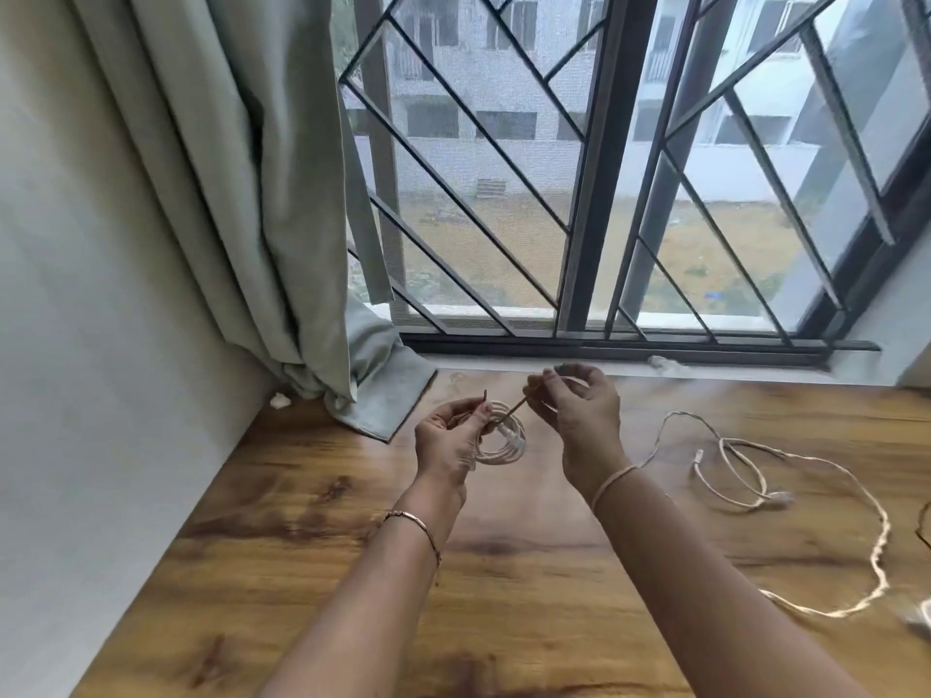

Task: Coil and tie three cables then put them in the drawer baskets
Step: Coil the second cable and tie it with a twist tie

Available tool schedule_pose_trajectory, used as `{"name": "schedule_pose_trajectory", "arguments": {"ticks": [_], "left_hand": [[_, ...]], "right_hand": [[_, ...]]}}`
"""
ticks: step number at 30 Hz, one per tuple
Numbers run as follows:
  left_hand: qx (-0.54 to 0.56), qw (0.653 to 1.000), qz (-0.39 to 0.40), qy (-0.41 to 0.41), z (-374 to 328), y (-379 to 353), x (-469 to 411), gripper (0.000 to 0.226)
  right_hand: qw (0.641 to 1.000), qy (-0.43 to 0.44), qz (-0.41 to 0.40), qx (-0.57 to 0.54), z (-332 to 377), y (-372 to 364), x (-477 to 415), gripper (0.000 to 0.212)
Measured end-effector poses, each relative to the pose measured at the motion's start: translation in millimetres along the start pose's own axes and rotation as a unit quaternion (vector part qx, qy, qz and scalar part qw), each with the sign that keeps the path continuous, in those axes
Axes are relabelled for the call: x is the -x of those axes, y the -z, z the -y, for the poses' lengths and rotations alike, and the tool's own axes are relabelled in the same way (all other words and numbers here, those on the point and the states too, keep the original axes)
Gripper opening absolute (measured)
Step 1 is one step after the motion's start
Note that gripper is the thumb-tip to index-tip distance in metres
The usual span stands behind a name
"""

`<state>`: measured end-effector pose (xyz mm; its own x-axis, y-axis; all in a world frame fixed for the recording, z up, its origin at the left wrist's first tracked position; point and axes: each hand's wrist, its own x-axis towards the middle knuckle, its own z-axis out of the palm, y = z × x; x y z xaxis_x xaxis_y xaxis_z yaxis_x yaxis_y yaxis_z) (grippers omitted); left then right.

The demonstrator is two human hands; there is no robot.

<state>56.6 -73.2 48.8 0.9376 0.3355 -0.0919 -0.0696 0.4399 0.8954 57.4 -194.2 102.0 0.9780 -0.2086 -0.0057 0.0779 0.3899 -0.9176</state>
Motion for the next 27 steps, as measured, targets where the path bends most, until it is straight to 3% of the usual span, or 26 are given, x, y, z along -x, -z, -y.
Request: {"name": "schedule_pose_trajectory", "arguments": {"ticks": [3,8,14,19,23,27], "left_hand": [[0.0,1.0,-0.008,-0.006,-1,4,1,0.011],[-0.004,1.0,-0.02,-0.006,-3,10,3,0.012],[0.012,1.0,-0.012,-0.002,-7,12,8,0.013],[0.004,1.0,0.015,0.001,-7,11,13,0.01],[-0.012,0.999,0.044,-0.006,-8,9,19,0.009],[-0.031,0.998,0.05,-0.012,-9,9,22,0.009]], "right_hand": [[1.0,-0.025,0.014,0.001,-3,-4,1,0.005],[0.999,-0.027,0.037,0.028,-9,-7,3,0.011],[0.984,-0.011,0.134,0.116,-9,-12,10,0.015],[0.965,0.059,0.116,0.227,-17,-12,4,0.002],[0.927,0.125,0.089,0.343,-19,-7,-1,0.008],[0.908,0.136,0.101,0.384,-16,-6,-4,0.003]]}}
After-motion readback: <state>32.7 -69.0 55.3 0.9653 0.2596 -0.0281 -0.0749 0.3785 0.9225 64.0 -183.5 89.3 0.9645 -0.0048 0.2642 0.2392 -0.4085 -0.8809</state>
